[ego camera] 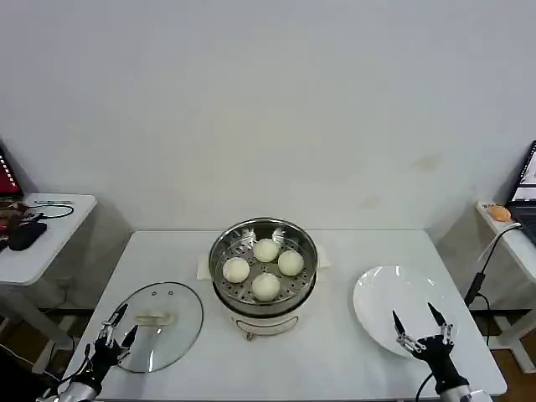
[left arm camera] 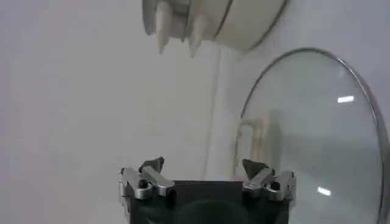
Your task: Take steamed baozi put them in steamer then cover it.
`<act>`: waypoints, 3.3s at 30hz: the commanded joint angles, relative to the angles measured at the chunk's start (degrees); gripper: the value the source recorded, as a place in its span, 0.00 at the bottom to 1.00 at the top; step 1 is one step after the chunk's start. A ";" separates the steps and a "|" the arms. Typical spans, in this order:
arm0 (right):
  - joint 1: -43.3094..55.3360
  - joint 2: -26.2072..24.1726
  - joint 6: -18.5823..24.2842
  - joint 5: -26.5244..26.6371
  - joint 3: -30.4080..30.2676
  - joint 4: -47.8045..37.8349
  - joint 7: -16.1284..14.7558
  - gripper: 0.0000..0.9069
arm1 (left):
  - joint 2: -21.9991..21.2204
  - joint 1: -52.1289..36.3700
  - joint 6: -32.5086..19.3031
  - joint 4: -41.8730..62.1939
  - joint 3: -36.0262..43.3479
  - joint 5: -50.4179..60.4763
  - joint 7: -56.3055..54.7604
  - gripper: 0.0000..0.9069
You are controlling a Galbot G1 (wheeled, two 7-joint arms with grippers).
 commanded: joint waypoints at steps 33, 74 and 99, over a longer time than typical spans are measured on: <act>-1.22 1.00 1.19 -2.57 0.32 -0.79 -0.74 1.00 | 2.69 -7.09 -2.79 4.18 5.80 1.63 2.52 0.64; -2.77 2.00 2.21 -2.75 2.56 -1.08 -0.80 1.00 | 1.98 -15.18 -1.66 8.14 12.16 -1.96 4.83 0.04; -2.86 2.34 2.01 -2.42 2.38 0.55 -1.25 1.00 | 0.17 -9.04 -3.35 2.15 -1.20 -1.52 1.68 0.00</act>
